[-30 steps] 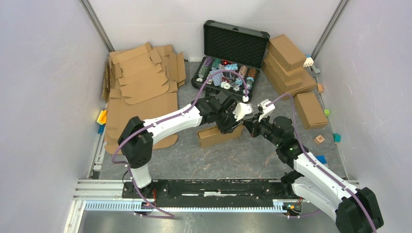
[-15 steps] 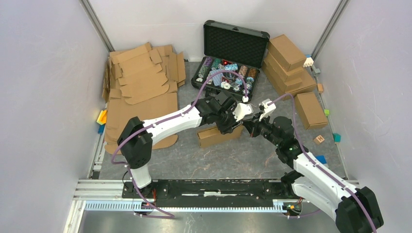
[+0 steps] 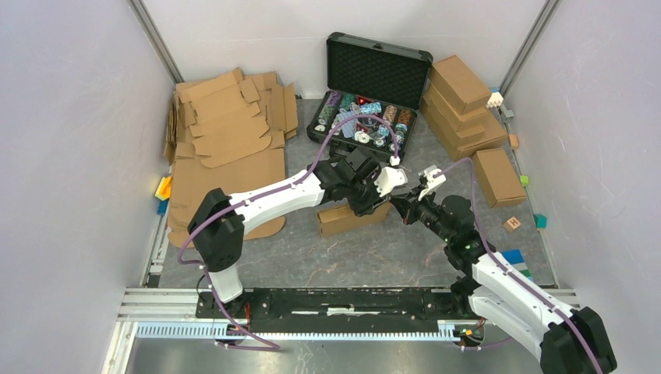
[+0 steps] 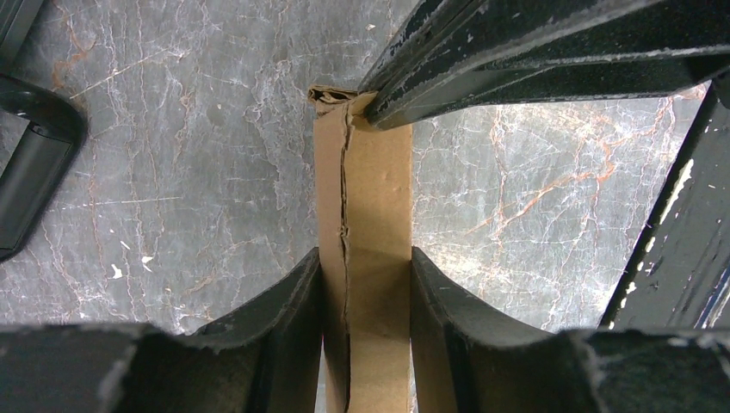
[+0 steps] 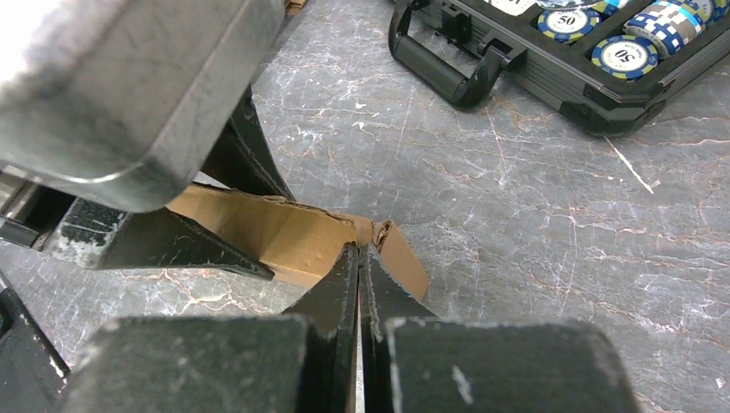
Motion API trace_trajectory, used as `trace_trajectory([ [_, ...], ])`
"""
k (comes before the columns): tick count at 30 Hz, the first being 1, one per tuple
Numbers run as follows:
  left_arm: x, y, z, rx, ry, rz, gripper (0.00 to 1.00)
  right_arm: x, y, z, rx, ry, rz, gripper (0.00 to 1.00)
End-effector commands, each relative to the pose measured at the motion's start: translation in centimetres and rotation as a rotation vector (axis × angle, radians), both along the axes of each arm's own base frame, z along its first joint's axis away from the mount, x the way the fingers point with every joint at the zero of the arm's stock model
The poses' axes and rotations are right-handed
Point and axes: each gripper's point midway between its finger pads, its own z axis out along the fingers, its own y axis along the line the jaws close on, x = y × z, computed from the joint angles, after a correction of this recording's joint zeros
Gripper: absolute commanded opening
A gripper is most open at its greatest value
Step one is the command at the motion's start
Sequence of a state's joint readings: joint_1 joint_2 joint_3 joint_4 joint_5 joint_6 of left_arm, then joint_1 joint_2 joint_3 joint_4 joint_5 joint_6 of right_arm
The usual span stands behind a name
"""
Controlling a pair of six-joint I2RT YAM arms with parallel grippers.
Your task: Fold the paper box
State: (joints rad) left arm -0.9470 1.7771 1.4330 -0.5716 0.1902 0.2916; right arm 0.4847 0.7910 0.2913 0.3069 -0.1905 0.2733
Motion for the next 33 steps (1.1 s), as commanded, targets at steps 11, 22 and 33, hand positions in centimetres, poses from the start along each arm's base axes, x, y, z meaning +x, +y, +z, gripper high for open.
trace_trajectory([
  [11, 0.2, -1.1, 2.3, -0.094, -0.031, 0.018, 0.44, -1.4, 0.1, -4.1, -0.041, 0.099, -0.004, 0.00],
  [22, 0.3, -1.4, 4.8, -0.230, -0.102, 0.033, 0.55, -1.8, -0.3, -5.5, -0.068, 0.109, -0.012, 0.00],
  [33, -1.1, -2.4, 4.8, -0.316, -0.107, -0.069, 0.50, -1.4, 0.0, -5.0, -0.071, 0.105, -0.010, 0.00],
])
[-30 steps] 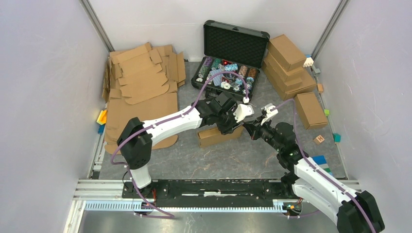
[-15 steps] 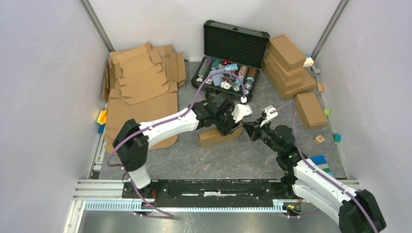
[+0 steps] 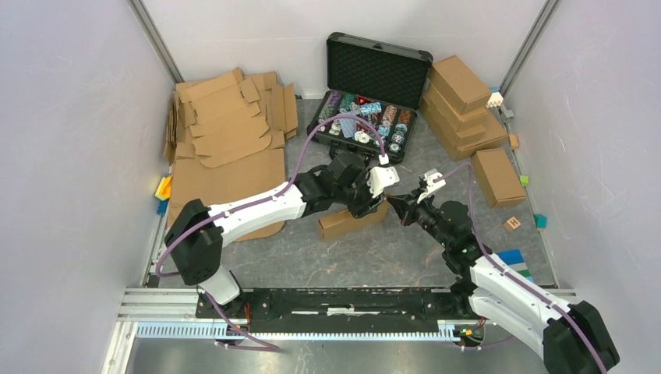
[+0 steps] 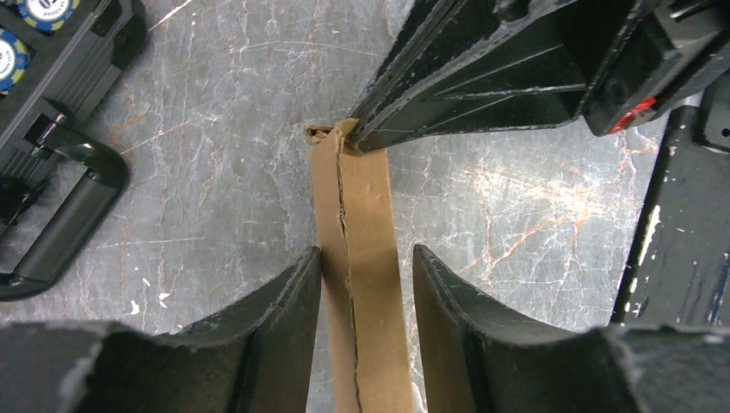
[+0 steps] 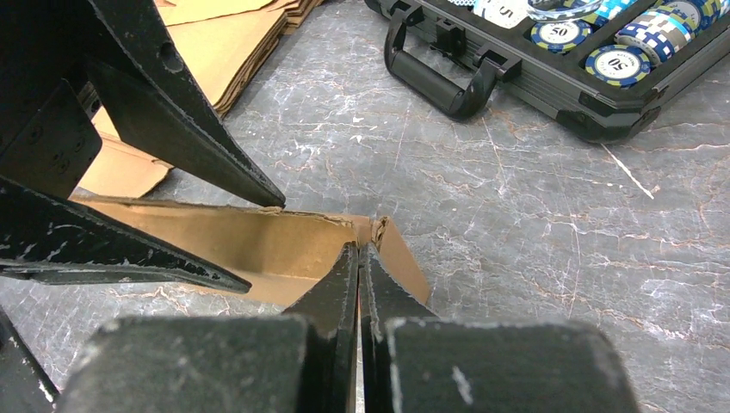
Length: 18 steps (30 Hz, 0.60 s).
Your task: Fold the paper box
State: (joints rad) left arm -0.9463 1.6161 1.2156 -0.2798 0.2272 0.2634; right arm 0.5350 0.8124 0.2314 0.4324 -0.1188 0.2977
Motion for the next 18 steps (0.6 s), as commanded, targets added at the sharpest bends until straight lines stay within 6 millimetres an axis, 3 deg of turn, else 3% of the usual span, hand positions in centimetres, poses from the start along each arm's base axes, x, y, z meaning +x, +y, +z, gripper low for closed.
trace_trajectory([
  [1, -0.9, -1.8, 2.0, -0.097, -0.013, -0.085, 0.49, -1.3, -0.5, -4.3, -0.098, 0.134, 0.014, 0.00],
  [13, -0.4, -1.2, -0.7, 0.027, -0.087, -0.068, 0.40, -0.6, -0.7, -2.8, -0.128, 0.090, 0.005, 0.03],
  [18, -0.4, -1.0, -1.8, 0.083, -0.077, -0.071, 0.39, -0.2, -0.5, -0.9, -0.157, 0.044, 0.021, 0.23],
])
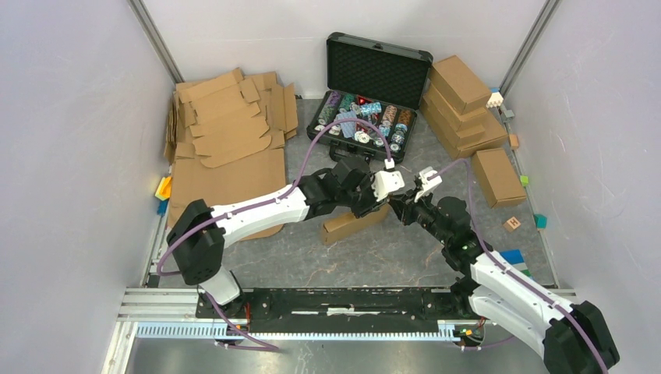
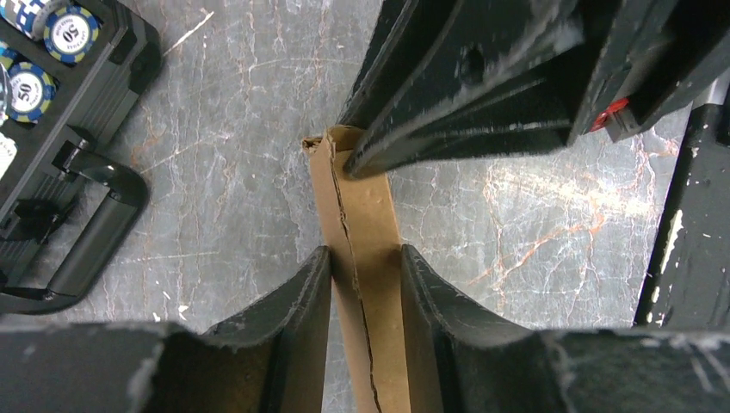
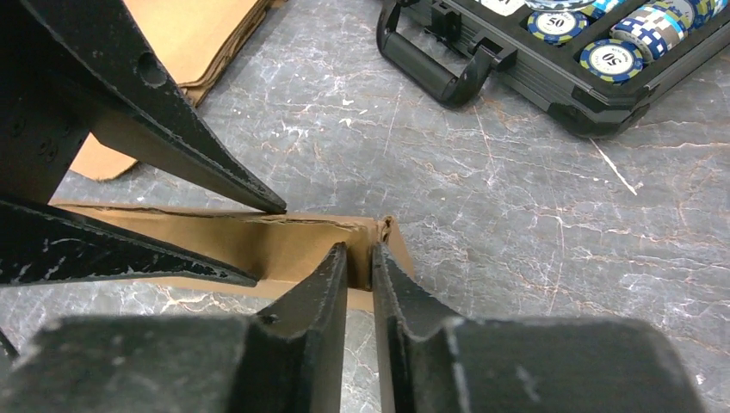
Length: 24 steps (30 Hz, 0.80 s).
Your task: Fold the paper box
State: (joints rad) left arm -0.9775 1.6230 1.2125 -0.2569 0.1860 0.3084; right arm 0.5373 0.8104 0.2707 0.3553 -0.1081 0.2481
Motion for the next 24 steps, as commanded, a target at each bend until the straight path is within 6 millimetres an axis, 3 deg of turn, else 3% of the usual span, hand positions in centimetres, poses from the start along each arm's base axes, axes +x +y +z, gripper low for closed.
trace_trajectory([
  [1, -0.2, -0.3, -2.0, 0.077, -0.013, -0.042, 0.39, -0.3, -0.3, -0.8, -0.105, 0.041, 0.017, 0.23],
  [12, 0.1, -0.3, -3.5, 0.145, 0.013, -0.030, 0.34, 0.3, -1.2, 1.3, -0.111, -0.014, -0.029, 0.30],
  [24, 0.7, 0.1, -4.1, 0.180, 0.014, 0.002, 0.32, 0.7, -2.7, 2.5, -0.136, -0.054, -0.103, 0.20],
])
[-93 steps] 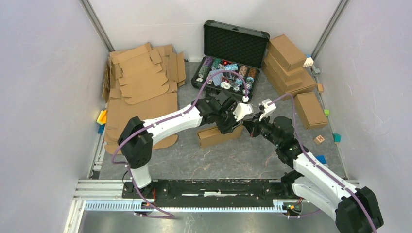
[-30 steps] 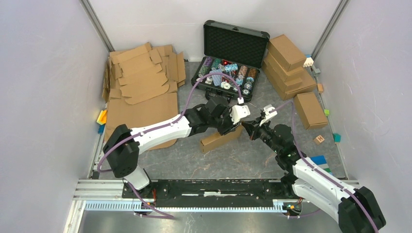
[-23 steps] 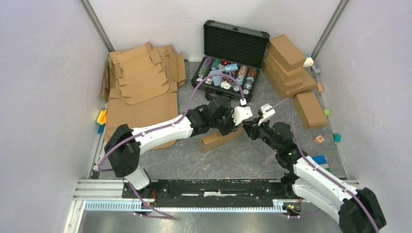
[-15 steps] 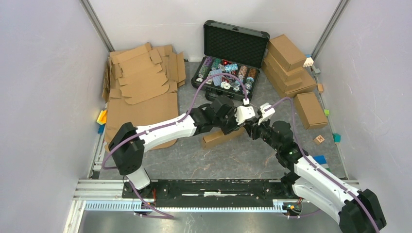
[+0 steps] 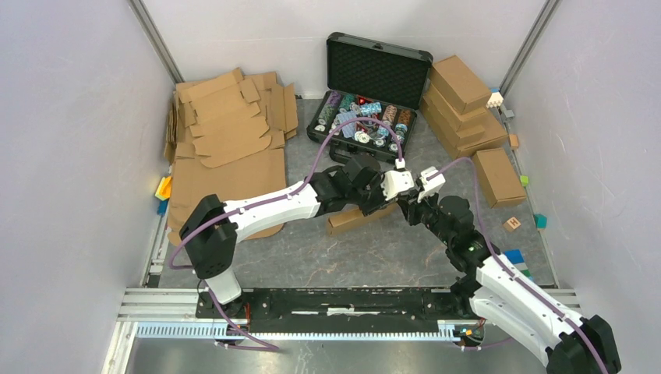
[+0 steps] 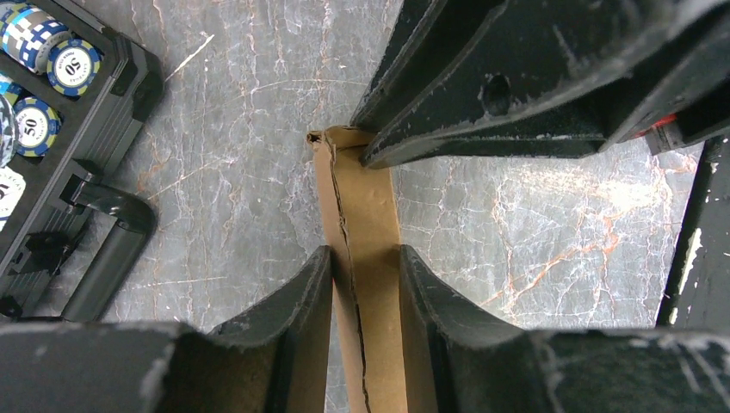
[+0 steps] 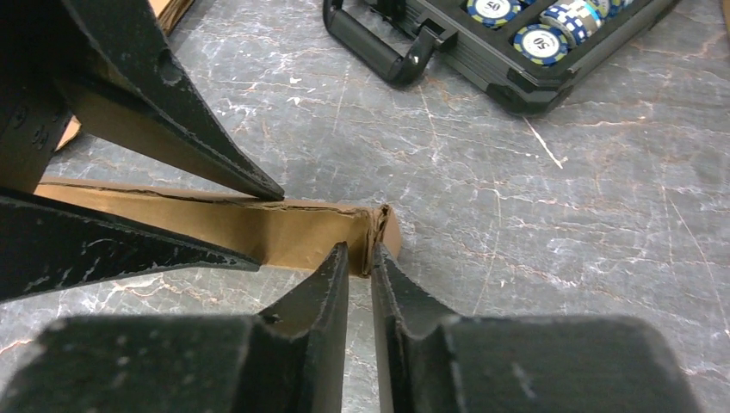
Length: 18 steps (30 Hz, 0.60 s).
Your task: Fold the paper box
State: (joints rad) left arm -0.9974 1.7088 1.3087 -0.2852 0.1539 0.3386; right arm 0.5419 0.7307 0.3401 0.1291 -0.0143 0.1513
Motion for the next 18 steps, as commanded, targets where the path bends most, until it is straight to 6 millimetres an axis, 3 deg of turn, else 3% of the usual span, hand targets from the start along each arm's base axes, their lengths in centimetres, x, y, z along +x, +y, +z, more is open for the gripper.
trace_trajectory([
  [1, -0.1, 1.9, -3.8, 0.146, 0.041, 0.022, 0.32, 0.8, -0.4, 2.2, -0.004, -0.056, -0.032, 0.18],
  [5, 0.0, 2.0, -3.7, 0.144, 0.045, 0.028, 0.32, 0.9, 0.2, 2.4, 0.000, -0.056, -0.007, 0.14],
  [9, 0.0, 2.1, -3.7, 0.146, 0.046, 0.030, 0.32, 1.1, 0.2, 3.0, 0.013, -0.073, -0.015, 0.23],
  [11, 0.0, 2.1, -3.7, 0.147, 0.046, 0.031, 0.32, 1.2, 0.2, 3.3, 0.012, -0.080, -0.019, 0.22],
  [18, 0.0, 2.0, -3.5, 0.142, 0.047, 0.028, 0.32, 1.7, 0.3, 4.1, 0.018, -0.094, -0.027, 0.13],
])
